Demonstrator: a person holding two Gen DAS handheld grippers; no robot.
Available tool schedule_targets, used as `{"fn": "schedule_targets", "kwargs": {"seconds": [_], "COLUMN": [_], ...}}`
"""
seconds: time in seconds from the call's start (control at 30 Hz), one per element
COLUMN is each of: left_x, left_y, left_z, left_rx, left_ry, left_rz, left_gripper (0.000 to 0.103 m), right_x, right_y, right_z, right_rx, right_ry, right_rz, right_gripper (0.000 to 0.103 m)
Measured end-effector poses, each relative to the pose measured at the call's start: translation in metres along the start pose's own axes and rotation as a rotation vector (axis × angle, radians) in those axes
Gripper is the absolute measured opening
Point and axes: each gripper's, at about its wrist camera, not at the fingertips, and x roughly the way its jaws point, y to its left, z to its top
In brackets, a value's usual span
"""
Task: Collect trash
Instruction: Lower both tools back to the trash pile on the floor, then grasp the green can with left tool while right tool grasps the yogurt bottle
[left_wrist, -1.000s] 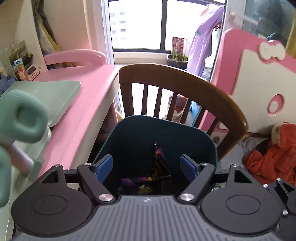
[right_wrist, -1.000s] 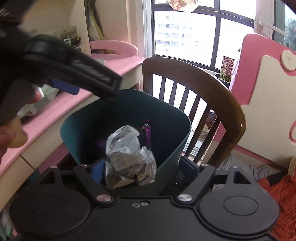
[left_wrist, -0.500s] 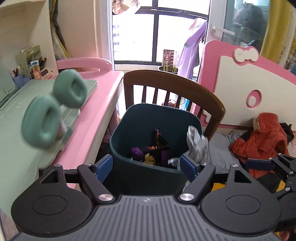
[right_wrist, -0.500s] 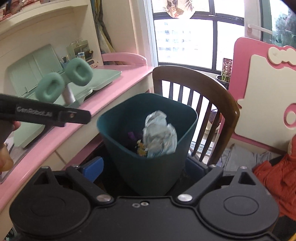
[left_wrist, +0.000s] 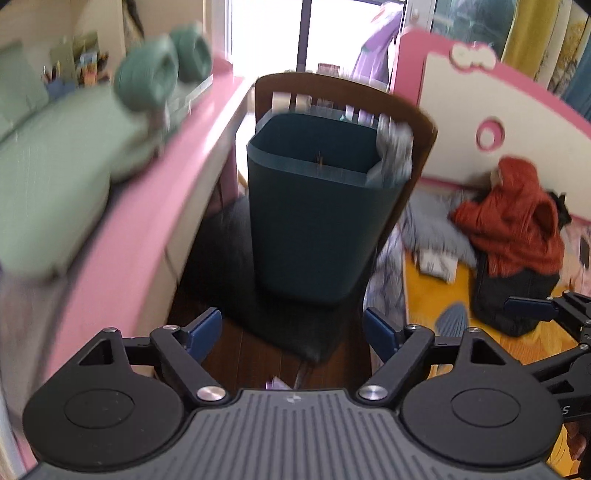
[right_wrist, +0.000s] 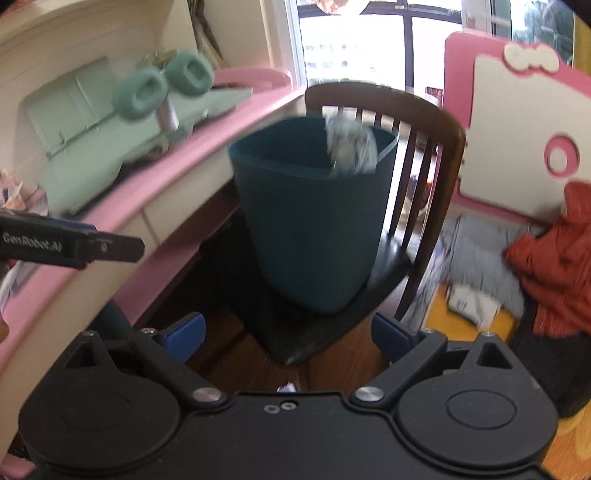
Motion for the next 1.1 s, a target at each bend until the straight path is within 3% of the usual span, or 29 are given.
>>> {"fn": "schedule_targets", "kwargs": {"seconds": [0.1,0.57,0.77,0.97,1.1], "left_x": [0.024,0.203,0.289,0.384,0.433], "left_y": [0.005,0.037,0.053,0.088,0.095], "left_z": [-0.038,-0.221,-0.284,-0.346,-0.375], "left_rx": [-0.040,-0.197,-0.224,-0.282,-0.247], "left_ry": [0.066,0.393,0.480,0.570,0.600], "left_rz": [0.019,0.073,0.145,0.148,0.164], "left_gripper": [0.099,0.099,0.099,0.099,0.099], "right_x": [0.019,0.171,0.244,0.327,0.373], "right_y": [0.005,0.028,0.038,0.056,0.068], "right_z": [-0.043,-0.238,-0.311,-0.388,-0.425], "right_rx": [0.019,-0.035,-0.056,-0.123,-0.174], "right_ry": [0.054,0.329,0.397,0.503,0.538], "right_rz": [0.005,0.107,0.145,0.163,0.172], "right_gripper": [0.097,0.091,0.084,0.075,0.072]}}
